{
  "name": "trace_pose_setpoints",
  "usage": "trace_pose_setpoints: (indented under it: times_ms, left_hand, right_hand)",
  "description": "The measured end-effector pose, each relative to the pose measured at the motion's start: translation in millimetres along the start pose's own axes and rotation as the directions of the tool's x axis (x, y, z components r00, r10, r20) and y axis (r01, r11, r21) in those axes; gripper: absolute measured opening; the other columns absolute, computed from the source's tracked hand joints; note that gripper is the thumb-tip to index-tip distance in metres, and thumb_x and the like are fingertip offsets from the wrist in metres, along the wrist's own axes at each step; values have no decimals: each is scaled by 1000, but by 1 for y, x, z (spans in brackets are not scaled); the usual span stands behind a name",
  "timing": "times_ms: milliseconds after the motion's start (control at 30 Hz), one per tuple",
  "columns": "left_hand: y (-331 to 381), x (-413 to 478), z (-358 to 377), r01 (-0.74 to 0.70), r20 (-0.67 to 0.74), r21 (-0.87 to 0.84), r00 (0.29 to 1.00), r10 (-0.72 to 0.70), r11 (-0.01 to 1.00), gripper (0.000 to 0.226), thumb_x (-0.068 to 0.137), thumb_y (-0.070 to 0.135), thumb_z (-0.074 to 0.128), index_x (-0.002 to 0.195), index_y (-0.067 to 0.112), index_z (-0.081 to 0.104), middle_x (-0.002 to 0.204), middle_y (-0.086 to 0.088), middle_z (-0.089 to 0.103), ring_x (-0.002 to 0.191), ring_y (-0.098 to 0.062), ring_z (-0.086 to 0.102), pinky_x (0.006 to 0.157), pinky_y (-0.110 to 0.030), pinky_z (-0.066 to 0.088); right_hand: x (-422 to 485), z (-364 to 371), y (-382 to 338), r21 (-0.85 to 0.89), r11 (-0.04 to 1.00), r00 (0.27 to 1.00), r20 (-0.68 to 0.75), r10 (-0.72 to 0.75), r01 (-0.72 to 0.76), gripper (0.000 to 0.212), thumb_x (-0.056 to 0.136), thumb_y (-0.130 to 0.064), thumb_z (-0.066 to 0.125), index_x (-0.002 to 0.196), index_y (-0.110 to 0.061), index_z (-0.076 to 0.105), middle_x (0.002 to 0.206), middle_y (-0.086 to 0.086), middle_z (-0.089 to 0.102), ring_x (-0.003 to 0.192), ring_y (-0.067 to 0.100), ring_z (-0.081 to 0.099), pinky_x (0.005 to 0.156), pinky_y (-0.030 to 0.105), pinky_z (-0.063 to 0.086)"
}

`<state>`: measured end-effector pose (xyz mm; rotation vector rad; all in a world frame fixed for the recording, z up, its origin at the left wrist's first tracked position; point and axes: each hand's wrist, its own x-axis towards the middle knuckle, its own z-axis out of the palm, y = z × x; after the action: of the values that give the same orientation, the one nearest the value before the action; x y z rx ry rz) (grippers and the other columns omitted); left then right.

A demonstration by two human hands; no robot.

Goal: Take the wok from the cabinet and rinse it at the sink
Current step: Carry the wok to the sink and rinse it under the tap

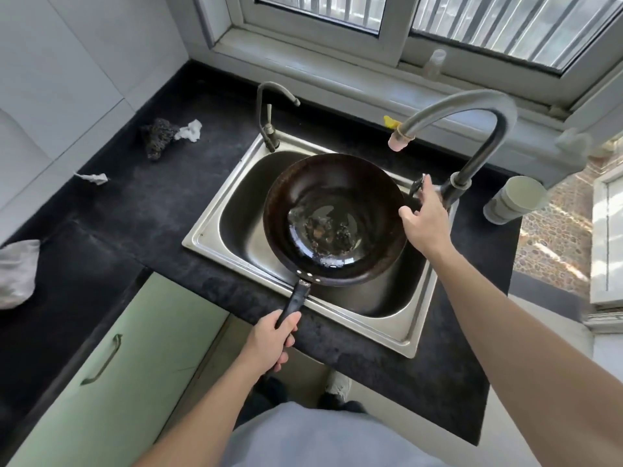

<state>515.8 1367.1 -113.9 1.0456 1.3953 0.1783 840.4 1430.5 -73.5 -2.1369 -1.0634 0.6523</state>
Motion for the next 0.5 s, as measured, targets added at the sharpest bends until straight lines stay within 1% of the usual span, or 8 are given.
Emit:
trace_pose_setpoints:
  times_ms: [67, 167, 267, 367, 500]
  left_hand:
    - [0, -1, 1, -6, 4, 17, 1000, 5, 1000, 35, 97, 43, 53, 82, 12, 53, 59, 2, 45, 39, -12, 35, 39, -24, 32]
    - [2, 0, 0, 2, 9, 14, 1000, -2, 1000, 35, 97, 43, 53, 82, 12, 53, 59, 3, 44, 39, -11, 35, 38, -24, 32]
    - [1, 1, 0, 9, 17, 13, 1000, -10, 1000, 35, 97, 43, 53, 83, 12, 53, 58, 3, 44, 39, -11, 35, 38, -24, 32]
    - [2, 0, -1, -4, 25, 27, 1000, 3, 1000, 34, 98, 42, 53, 83, 11, 53, 58, 2, 44, 38, -12, 35, 36, -25, 33]
    - [2, 0, 0, -10, 28, 27, 1000, 10, 1000, 34, 98, 40, 53, 83, 11, 52, 59, 1, 44, 39, -12, 35, 35, -25, 34]
  right_hand:
    - [1, -1, 0, -25, 999, 1000, 8, -23, 24, 79, 93, -14, 57, 160, -11, 15, 163, 11, 33, 148, 24, 34, 119, 46, 34]
    - [3, -2, 1, -73, 996, 998, 37, -46, 49, 79, 94, -14, 58, 160, -10, 14, 163, 12, 32, 149, 26, 33, 120, 45, 31]
    - [5, -3, 2, -107, 992, 996, 67, -57, 64, 80, 95, -14, 58, 161, -10, 12, 166, 11, 26, 150, 26, 30, 122, 42, 27]
    - [5, -2, 2, -131, 988, 994, 78, -73, 83, 79, 96, -12, 57, 161, -9, 11, 167, 9, 23, 153, 25, 24, 122, 35, 20]
    - [6, -1, 0, -164, 982, 993, 92, -75, 90, 79, 97, -13, 57, 161, -10, 10, 167, 10, 23, 152, 26, 25, 121, 35, 20]
